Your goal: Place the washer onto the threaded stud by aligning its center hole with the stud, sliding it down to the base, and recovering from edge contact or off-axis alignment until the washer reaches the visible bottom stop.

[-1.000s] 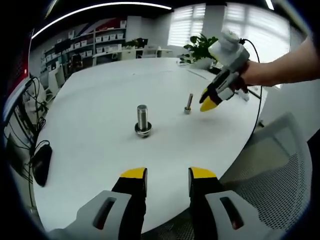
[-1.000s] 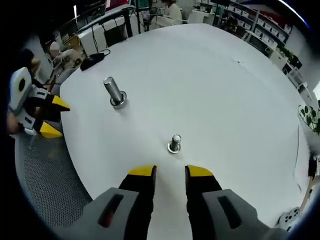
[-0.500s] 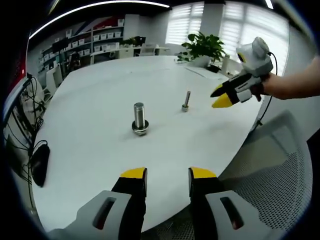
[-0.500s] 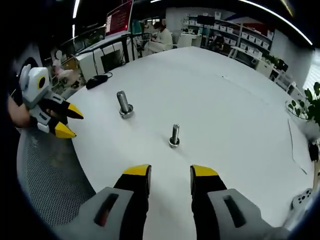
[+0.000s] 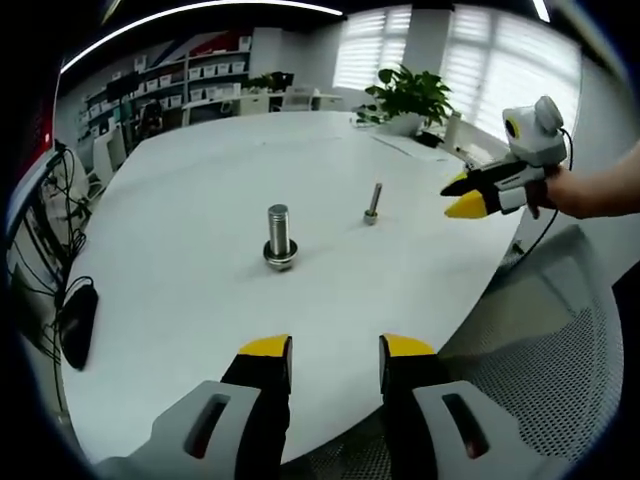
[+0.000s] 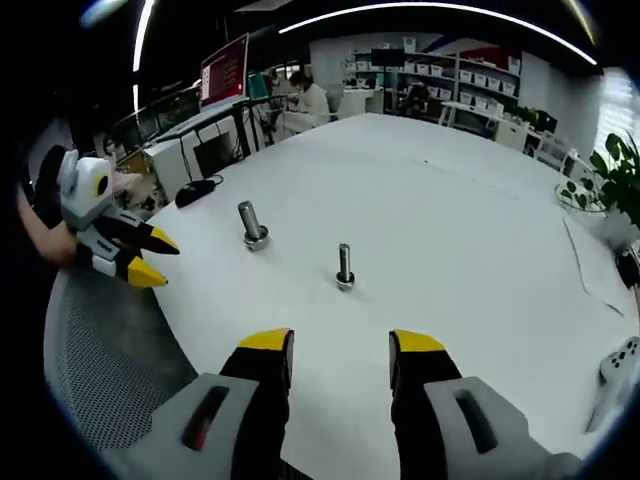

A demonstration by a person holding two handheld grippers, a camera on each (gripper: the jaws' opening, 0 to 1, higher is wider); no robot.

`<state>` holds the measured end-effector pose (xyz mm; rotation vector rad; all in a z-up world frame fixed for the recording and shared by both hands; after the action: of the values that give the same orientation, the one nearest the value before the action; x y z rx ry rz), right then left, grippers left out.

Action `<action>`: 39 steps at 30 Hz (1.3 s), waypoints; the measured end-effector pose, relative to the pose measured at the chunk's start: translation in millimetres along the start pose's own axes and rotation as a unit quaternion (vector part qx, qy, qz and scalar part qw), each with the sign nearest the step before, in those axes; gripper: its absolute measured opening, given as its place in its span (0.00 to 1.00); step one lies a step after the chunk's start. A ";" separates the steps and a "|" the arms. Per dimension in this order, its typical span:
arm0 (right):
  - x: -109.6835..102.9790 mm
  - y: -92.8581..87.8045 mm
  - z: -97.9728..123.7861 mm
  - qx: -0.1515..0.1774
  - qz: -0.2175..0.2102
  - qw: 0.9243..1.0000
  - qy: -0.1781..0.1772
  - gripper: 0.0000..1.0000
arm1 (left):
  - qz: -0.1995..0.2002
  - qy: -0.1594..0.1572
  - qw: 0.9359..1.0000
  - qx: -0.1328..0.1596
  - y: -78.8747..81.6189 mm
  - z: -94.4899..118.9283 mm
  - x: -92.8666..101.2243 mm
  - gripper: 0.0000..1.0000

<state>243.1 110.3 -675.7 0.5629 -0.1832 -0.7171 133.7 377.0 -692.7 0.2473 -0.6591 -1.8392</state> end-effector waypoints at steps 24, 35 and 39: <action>5.1 -27.6 27.4 0.028 -0.013 0.999 -0.017 0.42 | -0.002 0.004 1.000 0.000 1.2 -0.5 -0.9 0.33; 7.4 -34.5 18.9 0.024 -0.026 0.999 -0.017 0.42 | 0.001 0.007 1.000 0.004 2.3 0.1 -1.9 0.32; 4.9 -37.7 13.7 0.012 -0.014 1.000 -0.014 0.42 | 0.002 0.008 1.000 0.004 2.7 -0.3 -1.6 0.32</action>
<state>220.5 78.1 -685.0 0.5789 -0.2102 -0.7512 136.6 377.8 -691.7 0.2666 -0.6561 -1.8290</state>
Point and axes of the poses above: the point that each gripper's makers call its tool centre point, and the gripper's own axes: z roughly backward along the fingers, x roughly to its right, y roughly out of its top, the point moved 8 cm from there along z, roughly backward along the fingers, and after that the axes turned 14 degrees about -x, right-handed, at the moved point
